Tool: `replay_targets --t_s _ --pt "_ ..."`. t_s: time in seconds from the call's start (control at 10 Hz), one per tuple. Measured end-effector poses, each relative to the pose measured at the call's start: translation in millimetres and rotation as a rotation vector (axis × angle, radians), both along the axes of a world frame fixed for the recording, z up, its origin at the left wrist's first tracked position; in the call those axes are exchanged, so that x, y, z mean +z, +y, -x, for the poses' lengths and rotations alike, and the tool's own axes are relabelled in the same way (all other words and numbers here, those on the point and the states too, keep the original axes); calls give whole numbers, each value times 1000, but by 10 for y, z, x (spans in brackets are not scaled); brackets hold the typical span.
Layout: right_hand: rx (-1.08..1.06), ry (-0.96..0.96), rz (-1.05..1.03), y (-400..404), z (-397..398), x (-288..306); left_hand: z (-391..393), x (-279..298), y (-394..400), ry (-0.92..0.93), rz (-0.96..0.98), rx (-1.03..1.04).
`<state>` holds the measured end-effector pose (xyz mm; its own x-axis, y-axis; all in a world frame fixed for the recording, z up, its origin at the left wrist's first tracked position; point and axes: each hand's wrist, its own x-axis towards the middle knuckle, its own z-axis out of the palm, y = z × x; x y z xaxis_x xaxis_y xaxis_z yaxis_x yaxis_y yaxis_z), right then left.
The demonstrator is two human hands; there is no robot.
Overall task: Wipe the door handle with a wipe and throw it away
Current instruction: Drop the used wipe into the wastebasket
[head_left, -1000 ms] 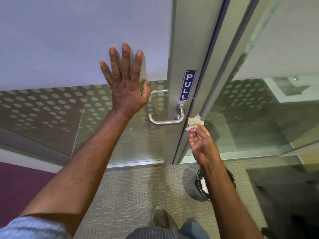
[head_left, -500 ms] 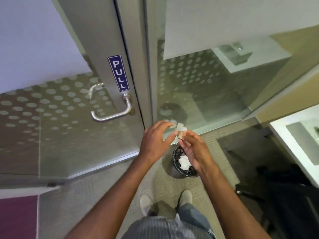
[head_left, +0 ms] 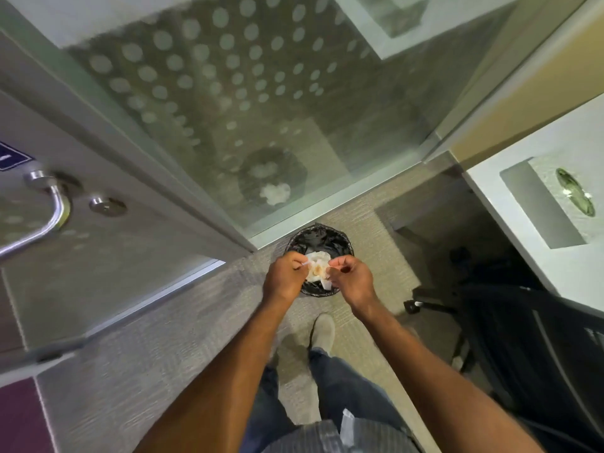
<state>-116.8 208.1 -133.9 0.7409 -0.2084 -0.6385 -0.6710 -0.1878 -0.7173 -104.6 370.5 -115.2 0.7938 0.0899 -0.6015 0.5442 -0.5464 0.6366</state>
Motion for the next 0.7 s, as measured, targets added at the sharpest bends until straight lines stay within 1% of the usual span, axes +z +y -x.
replay_targets --t_s 0.1,0.2,0.3,0.4,0.6,0.7 --pt "5 41 34 -119 -79 -246 -62 -200 -70 50 -39 -23" --pt "58 72 96 -213 -171 -501 -125 -384 -134 84 -87 -71" --pt "149 103 148 -341 -324 -844 -206 -586 -176 108 -171 -155" --pt "261 134 173 -413 -398 -1077 -267 -729 -148 107 -209 -196" --pt "386 135 167 -447 -305 -1248 -265 -790 -123 93 -251 -270" --pt "345 230 159 -474 -246 -1291 -255 -805 -120 73 -286 -253"
